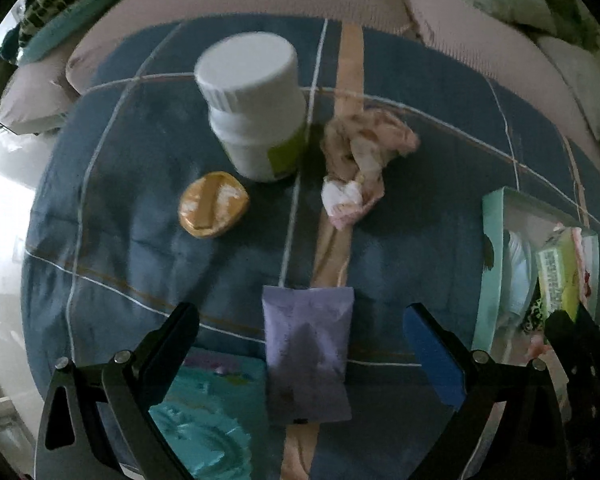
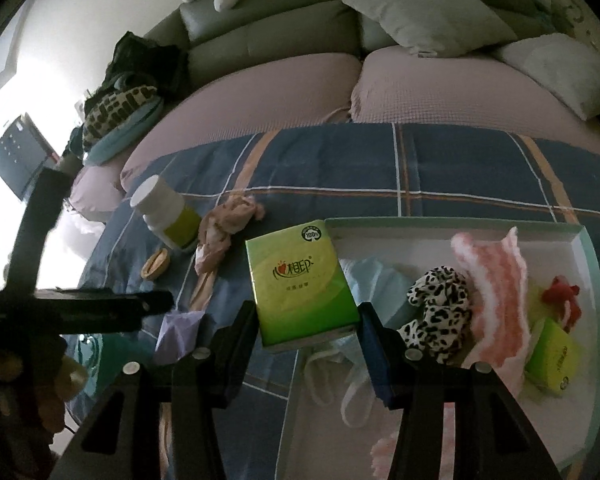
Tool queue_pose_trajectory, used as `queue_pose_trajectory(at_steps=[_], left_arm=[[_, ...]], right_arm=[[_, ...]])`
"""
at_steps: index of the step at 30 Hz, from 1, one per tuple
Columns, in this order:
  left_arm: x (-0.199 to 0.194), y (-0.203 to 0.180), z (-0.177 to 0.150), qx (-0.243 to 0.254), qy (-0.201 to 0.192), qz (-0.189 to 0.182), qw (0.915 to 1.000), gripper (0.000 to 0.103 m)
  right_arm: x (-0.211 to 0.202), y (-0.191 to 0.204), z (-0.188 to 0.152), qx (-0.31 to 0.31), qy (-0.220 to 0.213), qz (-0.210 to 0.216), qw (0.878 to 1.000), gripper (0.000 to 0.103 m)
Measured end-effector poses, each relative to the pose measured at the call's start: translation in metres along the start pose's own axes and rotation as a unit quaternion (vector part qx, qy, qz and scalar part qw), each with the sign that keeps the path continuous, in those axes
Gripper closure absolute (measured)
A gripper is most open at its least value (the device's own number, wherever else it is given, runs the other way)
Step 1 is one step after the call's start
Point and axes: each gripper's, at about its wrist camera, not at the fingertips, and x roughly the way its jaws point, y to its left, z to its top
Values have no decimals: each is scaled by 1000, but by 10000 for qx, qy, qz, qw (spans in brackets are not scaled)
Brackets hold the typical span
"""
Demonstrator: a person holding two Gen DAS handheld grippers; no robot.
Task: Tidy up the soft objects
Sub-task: 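Lift the green tissue pack with the right gripper while the left gripper grasps the purple packet, then carry the green tissue pack and purple packet over the tray with both grippers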
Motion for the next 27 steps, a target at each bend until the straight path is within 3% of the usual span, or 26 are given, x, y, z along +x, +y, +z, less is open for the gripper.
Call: queue_pose_trajectory(at_steps=[5,9,12,20,27], left_arm=[[20,-10,3,190,335,92,9992,2],[37,-16,4,240,625,118,9977,10],[46,-20,5,382,745,358,9958,10],[70,-37,6,550,939,339,9935,13],[75,-47,6,615,928,157,9937,29]], right_arm=[[-1,-3,1,46,-21,48,10000,50],[-5,-7,1,138,-62,109,9998,50],[-6,-8,1,163,-78,115,9998,50],[-8,-12,2,217,-108,171,9996,50],[-8,-13,2,252,-105,172,9995,50]])
